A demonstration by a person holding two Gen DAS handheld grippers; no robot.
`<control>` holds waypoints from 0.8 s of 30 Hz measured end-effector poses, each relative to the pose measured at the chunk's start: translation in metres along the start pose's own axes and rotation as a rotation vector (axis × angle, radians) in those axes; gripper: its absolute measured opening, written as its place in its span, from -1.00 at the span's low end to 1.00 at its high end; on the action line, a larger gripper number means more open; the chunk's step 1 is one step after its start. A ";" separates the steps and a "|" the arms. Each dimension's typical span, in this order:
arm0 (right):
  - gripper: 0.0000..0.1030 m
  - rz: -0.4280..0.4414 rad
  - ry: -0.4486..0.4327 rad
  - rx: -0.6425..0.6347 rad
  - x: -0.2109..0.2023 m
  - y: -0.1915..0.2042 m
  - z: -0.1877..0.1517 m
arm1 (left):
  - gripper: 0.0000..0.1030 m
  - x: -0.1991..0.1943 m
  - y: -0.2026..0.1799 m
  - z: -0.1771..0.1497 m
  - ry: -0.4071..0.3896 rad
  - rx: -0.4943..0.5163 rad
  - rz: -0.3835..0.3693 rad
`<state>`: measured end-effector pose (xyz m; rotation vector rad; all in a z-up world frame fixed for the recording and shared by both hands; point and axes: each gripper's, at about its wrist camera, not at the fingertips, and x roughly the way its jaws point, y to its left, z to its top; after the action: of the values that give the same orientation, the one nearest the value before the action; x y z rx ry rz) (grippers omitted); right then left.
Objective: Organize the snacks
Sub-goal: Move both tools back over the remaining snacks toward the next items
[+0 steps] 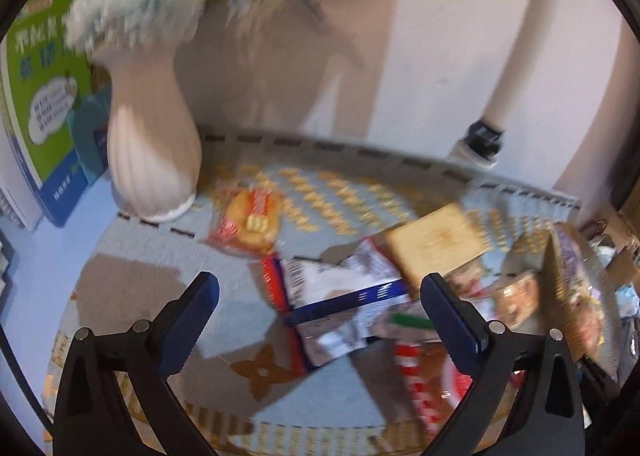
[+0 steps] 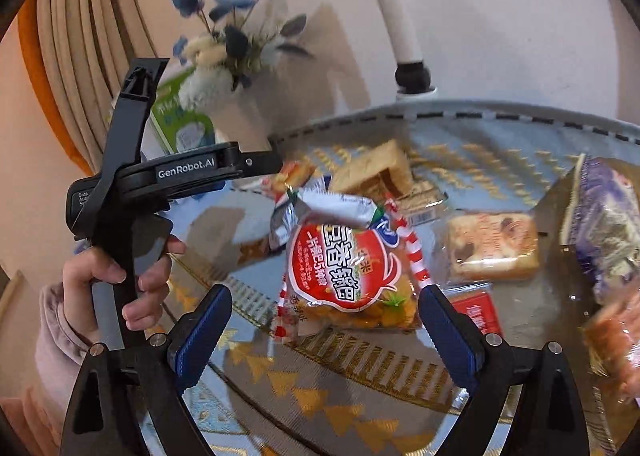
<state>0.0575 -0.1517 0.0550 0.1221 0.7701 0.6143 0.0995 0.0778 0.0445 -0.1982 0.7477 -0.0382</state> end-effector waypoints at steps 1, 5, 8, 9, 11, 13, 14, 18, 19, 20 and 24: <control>0.85 -0.010 0.008 -0.006 0.008 0.000 0.000 | 0.96 0.008 0.003 -0.003 0.021 -0.007 -0.004; 1.00 -0.055 0.024 0.005 0.030 -0.007 0.000 | 0.96 0.038 0.008 -0.013 0.092 -0.043 -0.081; 1.00 -0.070 0.087 0.040 0.057 -0.017 -0.001 | 1.00 0.055 0.011 -0.020 0.080 -0.031 -0.090; 1.00 -0.064 0.129 0.069 0.067 -0.023 0.000 | 1.00 0.053 0.012 -0.019 0.071 -0.036 -0.096; 1.00 -0.040 0.127 0.091 0.069 -0.028 0.003 | 1.00 0.053 0.013 -0.020 0.071 -0.047 -0.097; 1.00 -0.032 0.125 0.099 0.069 -0.030 0.003 | 1.00 0.052 0.012 -0.021 0.073 -0.041 -0.089; 1.00 -0.034 0.126 0.097 0.070 -0.030 0.003 | 1.00 0.051 0.011 -0.022 0.074 -0.037 -0.084; 1.00 -0.046 0.132 0.088 0.073 -0.028 0.004 | 1.00 0.050 0.009 -0.024 0.075 -0.034 -0.080; 1.00 -0.044 0.131 0.089 0.074 -0.029 0.004 | 1.00 0.049 0.010 -0.024 0.075 -0.034 -0.080; 1.00 -0.042 0.130 0.090 0.075 -0.029 0.005 | 1.00 0.049 0.010 -0.024 0.075 -0.034 -0.080; 1.00 -0.043 0.131 0.088 0.072 -0.028 0.004 | 1.00 0.049 0.010 -0.024 0.075 -0.034 -0.080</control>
<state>0.1130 -0.1338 0.0048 0.1463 0.9242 0.5513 0.1194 0.0785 -0.0075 -0.2607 0.8154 -0.1097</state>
